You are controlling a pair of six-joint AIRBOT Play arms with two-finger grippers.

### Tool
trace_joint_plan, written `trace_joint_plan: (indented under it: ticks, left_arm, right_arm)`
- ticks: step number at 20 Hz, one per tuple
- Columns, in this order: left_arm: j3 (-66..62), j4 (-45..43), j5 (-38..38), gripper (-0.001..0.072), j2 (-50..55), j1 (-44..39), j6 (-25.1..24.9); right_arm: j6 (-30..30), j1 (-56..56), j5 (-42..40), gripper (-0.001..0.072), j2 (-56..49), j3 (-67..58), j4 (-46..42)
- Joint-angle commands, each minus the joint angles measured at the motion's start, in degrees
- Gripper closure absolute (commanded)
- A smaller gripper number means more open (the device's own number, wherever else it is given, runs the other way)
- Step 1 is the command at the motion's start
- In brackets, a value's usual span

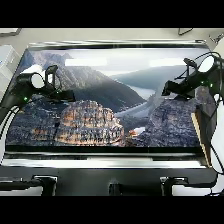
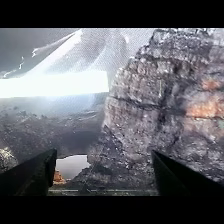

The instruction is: Fold the clothes and pants, and hang the long-sleeved shirts on hangers.

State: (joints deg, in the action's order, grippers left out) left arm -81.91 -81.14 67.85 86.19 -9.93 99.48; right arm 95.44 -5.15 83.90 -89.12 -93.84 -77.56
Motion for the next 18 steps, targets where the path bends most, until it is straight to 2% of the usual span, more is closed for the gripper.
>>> trace_joint_plan:
  ticks: [1, 13, 18]
  left_arm:
    - [0.02, -0.02, 0.00, 0.0001, 0.04, -0.02, 0.00]
    - [0.02, -0.02, 0.00, 0.0001, 0.04, -0.02, 0.00]
    - [0.04, 0.09, -0.15, 0.0001, 0.07, -0.02, 0.04]
  right_arm:
    - [-0.13, 0.07, 0.00, 0.0018, -0.04, 0.02, 0.00]
    - [-0.13, 0.07, -0.33, 0.0019, -0.04, 0.02, 0.00]
    - [-0.13, 0.07, -10.64, 0.0020, -0.04, 0.02, 0.24]
